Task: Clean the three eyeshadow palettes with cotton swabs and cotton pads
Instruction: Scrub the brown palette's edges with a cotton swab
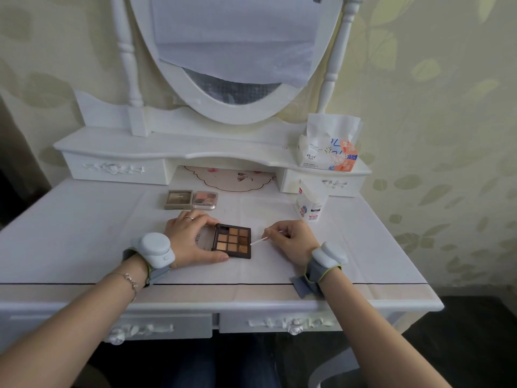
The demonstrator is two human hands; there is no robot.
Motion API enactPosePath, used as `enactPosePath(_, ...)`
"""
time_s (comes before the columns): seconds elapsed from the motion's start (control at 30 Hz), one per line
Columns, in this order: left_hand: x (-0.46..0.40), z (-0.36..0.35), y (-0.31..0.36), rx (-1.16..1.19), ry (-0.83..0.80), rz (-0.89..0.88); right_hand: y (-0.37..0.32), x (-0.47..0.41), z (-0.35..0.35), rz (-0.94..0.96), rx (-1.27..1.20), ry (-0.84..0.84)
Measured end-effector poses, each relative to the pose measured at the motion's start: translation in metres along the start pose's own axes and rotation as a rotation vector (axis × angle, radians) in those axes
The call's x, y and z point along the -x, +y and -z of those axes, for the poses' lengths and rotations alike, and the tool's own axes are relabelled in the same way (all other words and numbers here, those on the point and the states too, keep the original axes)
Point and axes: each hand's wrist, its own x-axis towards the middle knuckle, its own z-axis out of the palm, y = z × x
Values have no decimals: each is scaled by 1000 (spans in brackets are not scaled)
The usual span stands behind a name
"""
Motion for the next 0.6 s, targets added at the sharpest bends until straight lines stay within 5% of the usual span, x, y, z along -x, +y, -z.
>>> enactPosePath(0.33, -1, -3, -4, 24, 2, 7, 0, -7, -5, -5, -31, 126)
enactPosePath(0.6, -1, -2, -2, 13, 11, 2, 0, 0, 0, 24, 46, -18)
